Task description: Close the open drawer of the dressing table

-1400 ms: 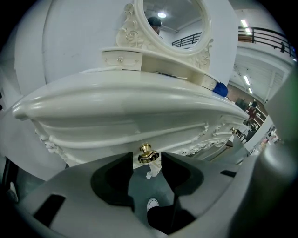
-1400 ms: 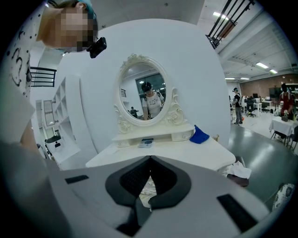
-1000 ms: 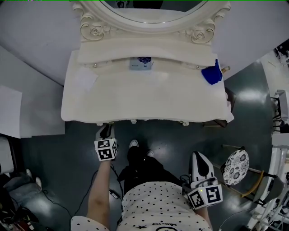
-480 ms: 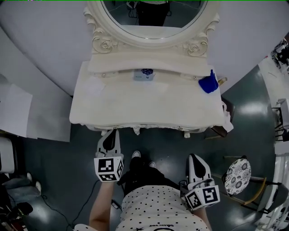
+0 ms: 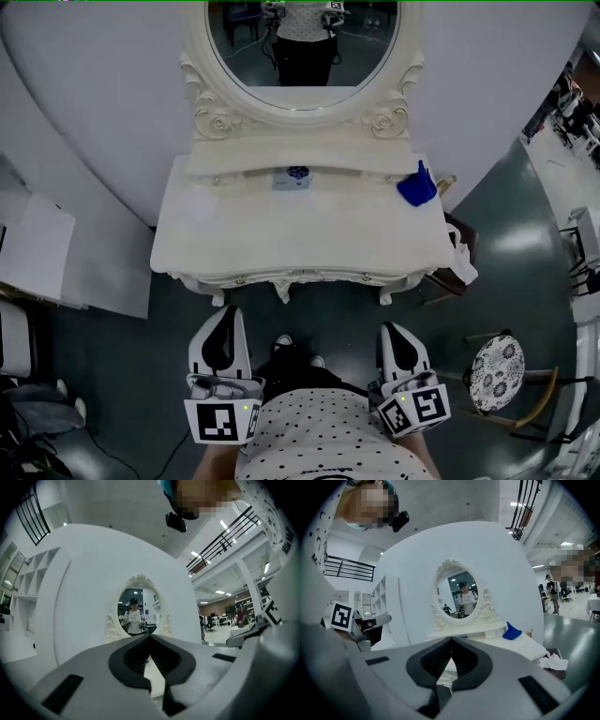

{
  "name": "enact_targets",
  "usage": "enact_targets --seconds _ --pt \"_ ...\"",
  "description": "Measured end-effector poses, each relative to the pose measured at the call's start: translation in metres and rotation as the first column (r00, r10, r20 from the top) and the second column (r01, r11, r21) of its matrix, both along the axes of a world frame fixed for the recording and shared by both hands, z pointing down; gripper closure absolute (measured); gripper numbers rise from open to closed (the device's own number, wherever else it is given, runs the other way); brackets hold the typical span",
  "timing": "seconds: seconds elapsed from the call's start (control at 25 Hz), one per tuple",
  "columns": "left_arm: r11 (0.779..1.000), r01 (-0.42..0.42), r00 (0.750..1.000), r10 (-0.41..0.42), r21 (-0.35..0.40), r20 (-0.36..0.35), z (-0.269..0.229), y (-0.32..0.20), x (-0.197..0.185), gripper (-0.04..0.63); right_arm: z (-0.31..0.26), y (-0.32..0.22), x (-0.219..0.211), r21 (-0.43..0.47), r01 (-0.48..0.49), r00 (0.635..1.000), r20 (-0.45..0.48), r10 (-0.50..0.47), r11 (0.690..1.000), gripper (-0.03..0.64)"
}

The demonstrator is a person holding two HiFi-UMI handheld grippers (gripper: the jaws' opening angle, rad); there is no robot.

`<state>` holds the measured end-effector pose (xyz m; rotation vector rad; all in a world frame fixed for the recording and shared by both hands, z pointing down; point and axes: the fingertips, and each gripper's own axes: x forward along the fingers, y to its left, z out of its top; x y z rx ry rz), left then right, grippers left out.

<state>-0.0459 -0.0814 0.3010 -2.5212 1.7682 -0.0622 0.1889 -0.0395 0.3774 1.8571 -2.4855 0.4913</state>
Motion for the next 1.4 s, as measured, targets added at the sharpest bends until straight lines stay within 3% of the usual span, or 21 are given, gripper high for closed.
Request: enact_targets --seconds 0.16,0.36,1.4 --pt "1.000 -0.019 0.999 0.019 0.021 -0.032 -0.004 0.027 0.006 0.586 -0.010 0.005 -0.008 0.036 0.019 1.000 0.001 -0.019 0.999 0.609" --pt "0.996 -0.061 0.996 0.057 -0.057 -0.069 0.023 0.043 0.014 0.586 -0.017 0.009 -0.022 0.065 0.052 0.999 -0.008 -0.051 0.997 0.609" --pt "0.998 -0.057 0.996 0.055 -0.028 -0.072 0.020 0.058 0.012 0.586 -0.016 0.028 -0.026 0.056 0.068 0.997 -0.031 -0.066 0.996 0.609"
